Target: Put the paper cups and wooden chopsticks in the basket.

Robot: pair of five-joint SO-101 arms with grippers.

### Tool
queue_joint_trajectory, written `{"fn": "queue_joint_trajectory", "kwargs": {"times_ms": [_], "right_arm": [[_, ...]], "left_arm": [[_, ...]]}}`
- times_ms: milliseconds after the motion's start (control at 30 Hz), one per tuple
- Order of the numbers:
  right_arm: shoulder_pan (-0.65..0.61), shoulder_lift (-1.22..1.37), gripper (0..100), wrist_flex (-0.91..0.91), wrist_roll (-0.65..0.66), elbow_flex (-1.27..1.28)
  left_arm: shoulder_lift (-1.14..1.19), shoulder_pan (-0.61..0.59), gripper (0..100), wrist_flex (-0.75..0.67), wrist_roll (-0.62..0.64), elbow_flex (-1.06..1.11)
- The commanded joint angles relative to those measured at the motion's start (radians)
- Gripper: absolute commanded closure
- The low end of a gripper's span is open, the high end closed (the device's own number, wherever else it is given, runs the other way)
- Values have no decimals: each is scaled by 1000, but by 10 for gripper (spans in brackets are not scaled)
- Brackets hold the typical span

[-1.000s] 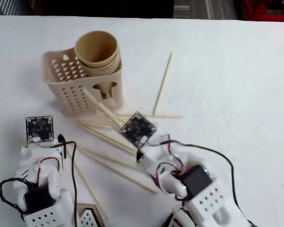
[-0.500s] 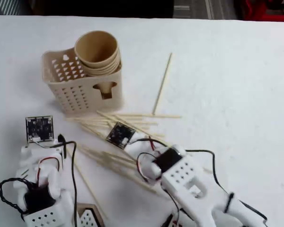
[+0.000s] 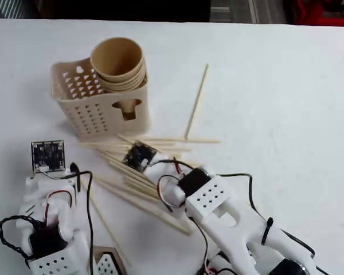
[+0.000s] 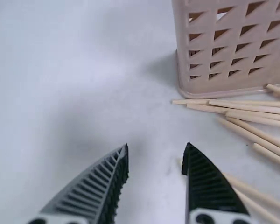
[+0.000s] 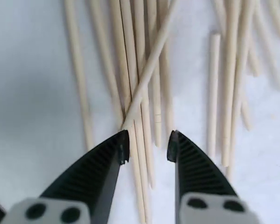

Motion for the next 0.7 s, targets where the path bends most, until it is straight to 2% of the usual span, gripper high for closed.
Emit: {"fn": "queue_joint_trajectory", "kwargs": {"times_ms": [0, 200, 333, 500, 667], "right_arm": [[-19, -1, 852, 2, 0, -52], [-110, 1, 752, -10, -127, -49], [-143, 33, 773, -70, -146, -52], [-140, 216, 786, -166, -155, -83], [-88, 406, 787, -168, -150, -189]], "left_arm": [[-10, -4, 804, -23, -8, -5], [-10, -4, 803, -23, -8, -5], [-10, -4, 803, -23, -8, -5], [-10, -4, 803, -23, -9, -5], [-10, -4, 803, -23, -9, -5]]}}
